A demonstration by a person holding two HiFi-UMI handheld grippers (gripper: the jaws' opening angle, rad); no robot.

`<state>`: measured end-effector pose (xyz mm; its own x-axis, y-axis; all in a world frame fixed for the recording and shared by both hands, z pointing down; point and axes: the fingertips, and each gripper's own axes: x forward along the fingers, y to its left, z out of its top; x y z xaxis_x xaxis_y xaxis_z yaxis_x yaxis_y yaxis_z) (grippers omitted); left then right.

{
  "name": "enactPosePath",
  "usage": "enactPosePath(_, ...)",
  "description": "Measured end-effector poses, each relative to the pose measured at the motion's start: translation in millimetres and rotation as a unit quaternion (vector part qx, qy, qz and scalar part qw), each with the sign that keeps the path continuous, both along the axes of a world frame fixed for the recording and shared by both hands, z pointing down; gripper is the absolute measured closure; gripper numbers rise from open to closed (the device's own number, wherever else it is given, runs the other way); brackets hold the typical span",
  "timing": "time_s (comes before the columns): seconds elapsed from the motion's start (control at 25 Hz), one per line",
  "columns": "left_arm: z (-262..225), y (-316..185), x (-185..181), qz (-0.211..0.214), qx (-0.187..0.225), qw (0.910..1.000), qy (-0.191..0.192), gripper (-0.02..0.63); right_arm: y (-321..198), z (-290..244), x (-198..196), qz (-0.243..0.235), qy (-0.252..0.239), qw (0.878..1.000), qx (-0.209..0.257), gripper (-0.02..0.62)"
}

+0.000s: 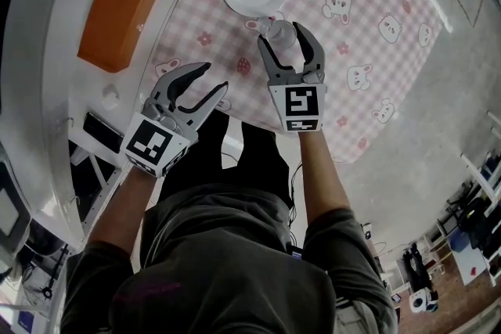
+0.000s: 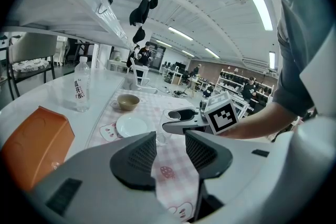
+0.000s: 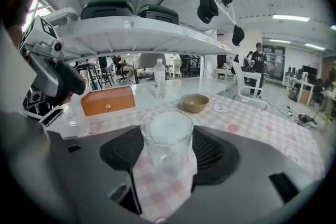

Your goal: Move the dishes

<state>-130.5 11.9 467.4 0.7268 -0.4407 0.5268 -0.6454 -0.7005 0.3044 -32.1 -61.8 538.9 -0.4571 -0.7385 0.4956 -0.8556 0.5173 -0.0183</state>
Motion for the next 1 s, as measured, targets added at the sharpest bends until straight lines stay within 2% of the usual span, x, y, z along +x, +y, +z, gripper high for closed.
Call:
enactPosePath(0.4,0.6,0.0,1.6,0.007,-0.003,1.0,0.0,0.433,3.1,2.8,-0.8,-0.001,-0.005,1.0,-0.009,0.314)
enactPosePath(1.0,-14.7,-5.2,10.9,0.026,0.014,0.9995,0.012,0.433,19.2,-16.1,8.5,0.013,-0.007,1.0,-0.013,0.313)
